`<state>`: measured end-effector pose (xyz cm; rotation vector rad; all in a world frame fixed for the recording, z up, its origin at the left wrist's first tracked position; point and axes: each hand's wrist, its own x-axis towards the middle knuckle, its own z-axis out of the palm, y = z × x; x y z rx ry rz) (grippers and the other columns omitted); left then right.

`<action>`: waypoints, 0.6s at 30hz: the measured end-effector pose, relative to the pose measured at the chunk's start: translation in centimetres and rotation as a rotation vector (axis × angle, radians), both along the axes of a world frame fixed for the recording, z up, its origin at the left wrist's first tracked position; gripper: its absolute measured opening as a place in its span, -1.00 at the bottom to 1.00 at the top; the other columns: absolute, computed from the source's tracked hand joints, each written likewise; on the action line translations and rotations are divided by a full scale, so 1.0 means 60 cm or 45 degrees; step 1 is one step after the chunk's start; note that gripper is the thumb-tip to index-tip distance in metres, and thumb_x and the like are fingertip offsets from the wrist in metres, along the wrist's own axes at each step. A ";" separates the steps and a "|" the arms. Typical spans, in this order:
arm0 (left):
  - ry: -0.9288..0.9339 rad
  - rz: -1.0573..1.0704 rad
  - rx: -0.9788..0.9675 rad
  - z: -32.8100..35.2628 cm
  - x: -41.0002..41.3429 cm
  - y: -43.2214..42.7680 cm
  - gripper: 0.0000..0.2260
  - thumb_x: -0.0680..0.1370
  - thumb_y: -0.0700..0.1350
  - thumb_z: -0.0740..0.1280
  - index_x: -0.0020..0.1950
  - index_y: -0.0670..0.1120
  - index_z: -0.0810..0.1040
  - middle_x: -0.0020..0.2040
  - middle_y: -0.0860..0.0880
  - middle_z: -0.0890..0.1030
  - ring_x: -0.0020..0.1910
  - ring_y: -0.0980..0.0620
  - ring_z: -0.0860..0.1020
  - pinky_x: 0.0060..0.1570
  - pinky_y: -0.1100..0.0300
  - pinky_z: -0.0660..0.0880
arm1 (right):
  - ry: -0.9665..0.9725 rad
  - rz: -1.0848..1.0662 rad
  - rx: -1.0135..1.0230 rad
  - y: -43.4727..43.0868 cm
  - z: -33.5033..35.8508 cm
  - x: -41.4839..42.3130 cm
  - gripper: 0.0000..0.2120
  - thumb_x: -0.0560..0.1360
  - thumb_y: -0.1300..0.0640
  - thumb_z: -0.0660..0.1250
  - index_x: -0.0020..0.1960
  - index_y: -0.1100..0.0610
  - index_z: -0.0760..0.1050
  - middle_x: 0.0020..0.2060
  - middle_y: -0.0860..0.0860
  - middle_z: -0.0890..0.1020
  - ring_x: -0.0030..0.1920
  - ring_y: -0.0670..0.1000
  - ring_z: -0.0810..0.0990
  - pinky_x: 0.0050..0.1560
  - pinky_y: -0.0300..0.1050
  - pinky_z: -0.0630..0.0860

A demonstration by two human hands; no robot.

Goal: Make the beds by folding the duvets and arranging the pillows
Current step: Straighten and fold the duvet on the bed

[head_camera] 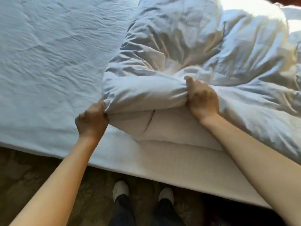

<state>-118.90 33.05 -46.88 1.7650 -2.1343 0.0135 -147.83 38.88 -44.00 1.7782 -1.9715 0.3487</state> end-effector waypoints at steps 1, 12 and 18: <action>-0.090 -0.076 -0.133 -0.002 0.004 0.016 -0.80 0.53 -0.21 0.14 -0.15 -0.16 0.55 -0.45 -0.19 0.52 -0.58 -0.24 0.48 -0.55 0.11 0.42 | -0.022 0.012 -0.145 -0.021 0.039 -0.015 -0.66 0.34 0.30 0.19 0.10 0.14 0.41 -0.37 0.15 0.55 -0.42 0.19 0.55 -0.45 -0.08 0.46; -0.796 0.033 1.179 -0.027 0.012 -0.069 -0.59 0.58 -0.13 0.15 0.44 0.01 0.27 0.32 -0.12 0.45 0.27 -0.15 0.45 0.14 0.01 0.40 | -0.194 -0.146 1.282 0.111 -0.120 0.099 -0.07 0.32 0.12 0.41 0.54 0.09 -0.04 0.31 0.24 0.26 0.39 0.25 0.21 0.47 0.18 -0.03; -0.228 -0.231 0.282 0.079 -0.096 -0.041 -0.62 0.48 -0.13 0.27 0.31 -0.06 0.42 0.34 -0.14 0.40 0.37 -0.18 0.30 0.34 -0.25 0.13 | -0.405 -0.344 0.010 0.092 -0.039 0.023 -0.55 0.36 0.22 0.11 0.19 0.16 0.56 0.20 0.27 0.52 0.28 0.36 0.42 0.33 0.35 0.18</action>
